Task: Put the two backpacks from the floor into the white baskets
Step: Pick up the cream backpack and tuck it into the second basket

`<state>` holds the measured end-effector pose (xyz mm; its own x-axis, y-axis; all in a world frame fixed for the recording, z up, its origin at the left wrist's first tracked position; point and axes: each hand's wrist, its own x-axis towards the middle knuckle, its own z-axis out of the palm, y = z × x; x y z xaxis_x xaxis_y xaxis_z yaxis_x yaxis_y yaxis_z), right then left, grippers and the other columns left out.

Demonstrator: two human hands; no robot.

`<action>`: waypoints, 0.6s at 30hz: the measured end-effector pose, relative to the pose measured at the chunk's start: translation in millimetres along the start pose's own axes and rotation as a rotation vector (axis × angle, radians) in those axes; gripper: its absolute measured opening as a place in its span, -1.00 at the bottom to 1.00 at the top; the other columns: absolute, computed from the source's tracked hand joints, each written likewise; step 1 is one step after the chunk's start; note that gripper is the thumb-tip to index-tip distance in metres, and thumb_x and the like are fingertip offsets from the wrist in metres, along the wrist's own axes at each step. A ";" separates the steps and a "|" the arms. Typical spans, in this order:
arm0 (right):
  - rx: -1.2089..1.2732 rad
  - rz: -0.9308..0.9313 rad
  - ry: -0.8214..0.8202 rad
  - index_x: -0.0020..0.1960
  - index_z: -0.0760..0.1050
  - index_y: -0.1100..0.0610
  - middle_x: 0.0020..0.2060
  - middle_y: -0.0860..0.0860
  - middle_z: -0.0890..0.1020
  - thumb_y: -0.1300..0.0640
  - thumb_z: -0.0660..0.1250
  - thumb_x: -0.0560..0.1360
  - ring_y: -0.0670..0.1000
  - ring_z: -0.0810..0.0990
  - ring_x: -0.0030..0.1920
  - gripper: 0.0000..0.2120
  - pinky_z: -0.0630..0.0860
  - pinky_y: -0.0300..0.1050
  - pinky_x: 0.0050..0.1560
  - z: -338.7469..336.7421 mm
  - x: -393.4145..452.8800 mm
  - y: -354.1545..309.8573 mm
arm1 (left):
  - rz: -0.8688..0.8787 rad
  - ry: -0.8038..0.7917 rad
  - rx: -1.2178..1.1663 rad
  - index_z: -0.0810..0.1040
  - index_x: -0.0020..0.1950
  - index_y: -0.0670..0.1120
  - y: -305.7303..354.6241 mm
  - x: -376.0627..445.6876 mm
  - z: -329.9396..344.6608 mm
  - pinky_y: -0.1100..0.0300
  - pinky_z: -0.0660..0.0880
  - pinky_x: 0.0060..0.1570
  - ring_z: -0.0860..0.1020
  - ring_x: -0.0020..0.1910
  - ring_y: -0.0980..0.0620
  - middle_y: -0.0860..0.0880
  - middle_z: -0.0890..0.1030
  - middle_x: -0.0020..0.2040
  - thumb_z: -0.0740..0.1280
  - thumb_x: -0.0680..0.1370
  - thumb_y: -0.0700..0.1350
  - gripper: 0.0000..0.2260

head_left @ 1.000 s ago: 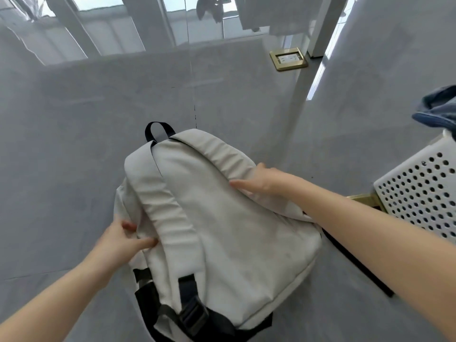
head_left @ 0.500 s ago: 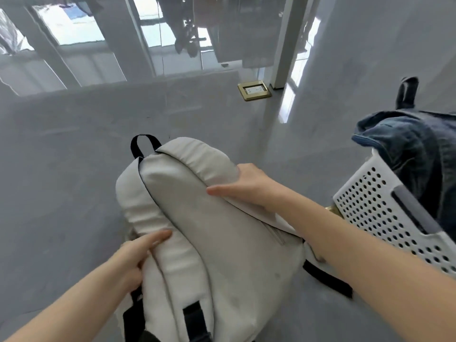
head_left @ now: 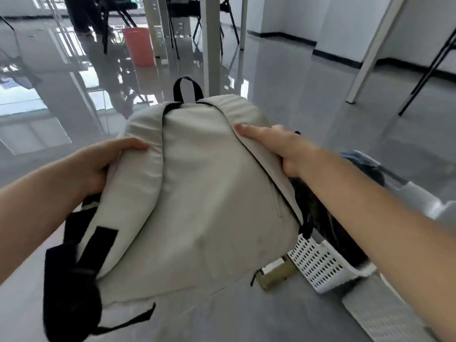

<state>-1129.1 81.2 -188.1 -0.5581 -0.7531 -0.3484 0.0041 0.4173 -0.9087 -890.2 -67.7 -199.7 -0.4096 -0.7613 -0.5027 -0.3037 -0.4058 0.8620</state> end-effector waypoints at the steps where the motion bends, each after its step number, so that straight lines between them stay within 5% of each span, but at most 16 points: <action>1: 0.030 -0.003 0.043 0.28 0.42 0.15 0.10 0.07 0.62 -0.23 0.56 0.18 0.13 0.63 0.04 -0.18 0.57 0.09 0.15 -14.3 -7.9 -2.6 | 0.015 -0.028 0.030 0.63 0.00 -0.13 11.7 -1.6 13.3 0.10 0.62 -0.45 0.67 -0.43 0.00 -0.09 0.71 -0.35 0.39 0.45 -0.08 -0.81; 3: 0.076 -0.001 0.119 0.32 0.41 0.15 0.13 0.08 0.63 -0.25 0.56 0.14 0.14 0.64 0.05 -0.11 0.57 0.11 0.15 -39.9 -24.3 -2.4 | 0.051 -0.082 0.067 0.62 -0.02 -0.14 30.7 -7.5 38.0 0.10 0.61 -0.47 0.67 -0.45 0.00 -0.10 0.70 -0.37 0.38 0.45 -0.07 -0.82; 13: 0.154 -0.074 0.515 0.17 0.55 0.13 -0.05 0.06 0.71 -0.23 0.51 0.25 0.07 0.69 -0.08 -0.37 0.61 0.01 0.06 -195.1 -122.3 2.8 | 0.267 -0.429 0.048 0.62 -0.02 -0.08 98.5 -49.2 197.8 0.18 0.59 -0.47 0.67 -0.43 0.06 -0.03 0.71 -0.34 0.34 0.49 -0.07 -0.85; 18: 0.129 -0.076 0.748 0.35 0.40 0.17 0.11 0.04 0.61 -0.31 0.45 0.27 0.05 0.61 -0.02 -0.17 0.53 -0.09 0.03 -280.5 -149.2 33.9 | 0.274 -0.555 0.049 0.61 0.07 -0.13 99.6 -76.6 308.5 0.20 0.61 -0.42 0.67 -0.40 0.04 -0.07 0.69 -0.20 0.40 0.47 -0.06 -0.77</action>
<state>-1278.5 350.4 -102.5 -0.9740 -0.2128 -0.0772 0.0146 0.2812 -0.9595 -1154.5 106.3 -95.3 -0.8607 -0.4523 -0.2338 -0.1580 -0.1993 0.9671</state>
